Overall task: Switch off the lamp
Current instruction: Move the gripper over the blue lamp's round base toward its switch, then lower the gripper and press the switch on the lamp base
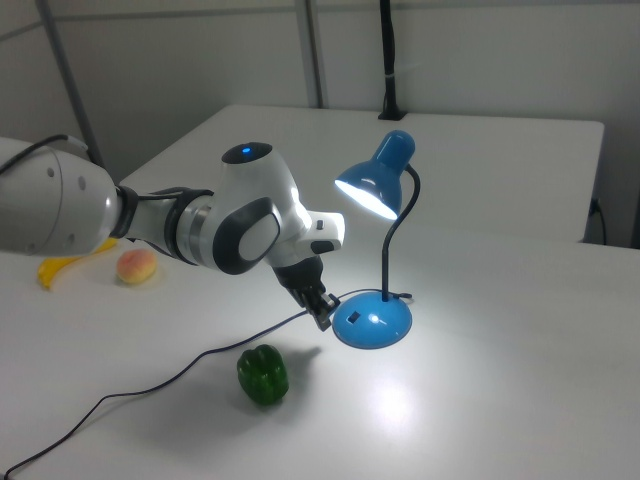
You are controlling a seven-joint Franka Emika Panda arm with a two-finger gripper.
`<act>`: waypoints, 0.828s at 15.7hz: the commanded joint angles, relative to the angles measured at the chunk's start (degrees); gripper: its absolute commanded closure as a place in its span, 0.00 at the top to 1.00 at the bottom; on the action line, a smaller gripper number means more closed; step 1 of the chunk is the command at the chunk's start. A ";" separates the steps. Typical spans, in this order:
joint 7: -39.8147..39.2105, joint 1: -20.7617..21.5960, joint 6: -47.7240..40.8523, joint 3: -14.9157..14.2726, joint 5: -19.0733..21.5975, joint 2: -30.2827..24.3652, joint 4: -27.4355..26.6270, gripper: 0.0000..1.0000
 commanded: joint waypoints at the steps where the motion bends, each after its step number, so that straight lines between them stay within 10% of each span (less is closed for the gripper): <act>1: 1.36 -1.03 6.20 -0.07 -1.52 1.22 -0.22 0.00; 13: 1.01 -1.12 15.97 -0.07 -2.40 3.68 -0.13 0.00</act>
